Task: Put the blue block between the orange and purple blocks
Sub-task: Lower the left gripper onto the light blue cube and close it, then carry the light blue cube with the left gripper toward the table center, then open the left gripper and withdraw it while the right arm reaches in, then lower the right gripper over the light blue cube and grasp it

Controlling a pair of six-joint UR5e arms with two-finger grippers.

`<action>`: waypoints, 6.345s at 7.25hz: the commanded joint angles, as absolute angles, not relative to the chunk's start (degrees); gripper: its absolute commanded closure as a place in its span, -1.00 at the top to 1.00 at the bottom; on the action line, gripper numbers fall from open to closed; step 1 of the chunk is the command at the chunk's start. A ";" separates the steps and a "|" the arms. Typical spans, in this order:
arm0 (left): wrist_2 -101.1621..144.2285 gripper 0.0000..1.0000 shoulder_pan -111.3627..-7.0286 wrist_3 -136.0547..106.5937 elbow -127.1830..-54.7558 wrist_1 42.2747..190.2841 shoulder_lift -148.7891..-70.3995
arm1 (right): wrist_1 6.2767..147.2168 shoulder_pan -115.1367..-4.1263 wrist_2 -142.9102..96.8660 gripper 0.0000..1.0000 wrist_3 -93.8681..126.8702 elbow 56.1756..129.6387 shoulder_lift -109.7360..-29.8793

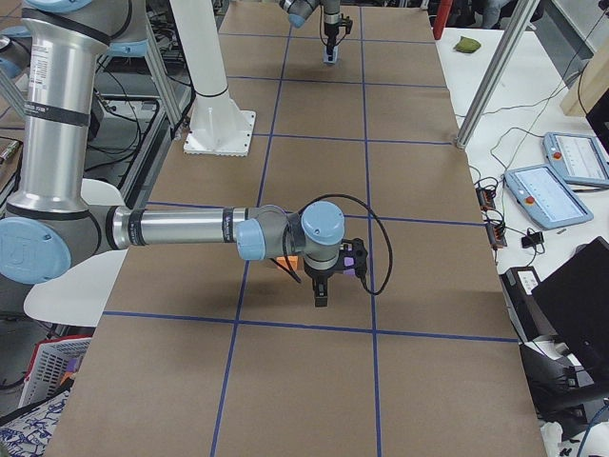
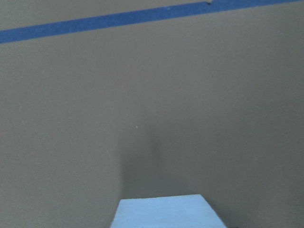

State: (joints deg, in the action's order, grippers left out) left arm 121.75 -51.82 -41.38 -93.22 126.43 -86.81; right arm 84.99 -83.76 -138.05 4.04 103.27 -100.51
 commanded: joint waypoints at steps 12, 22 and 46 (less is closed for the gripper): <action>107.40 0.44 -27.86 -71.55 -71.81 97.38 -145.20 | 84.99 -83.32 -138.08 1.00 4.04 103.27 -100.46; 118.54 1.00 -54.17 -23.92 -114.33 71.28 -110.88 | 73.12 -66.22 -137.55 1.00 38.27 110.03 -84.31; 134.03 1.00 -96.06 23.99 -100.28 74.53 -85.78 | 83.14 -24.87 -98.61 -0.18 67.77 82.52 -43.07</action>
State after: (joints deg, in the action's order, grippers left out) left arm 134.04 -96.06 23.99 -100.28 74.52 -85.82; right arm 82.99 -24.78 -98.35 68.12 82.09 -43.42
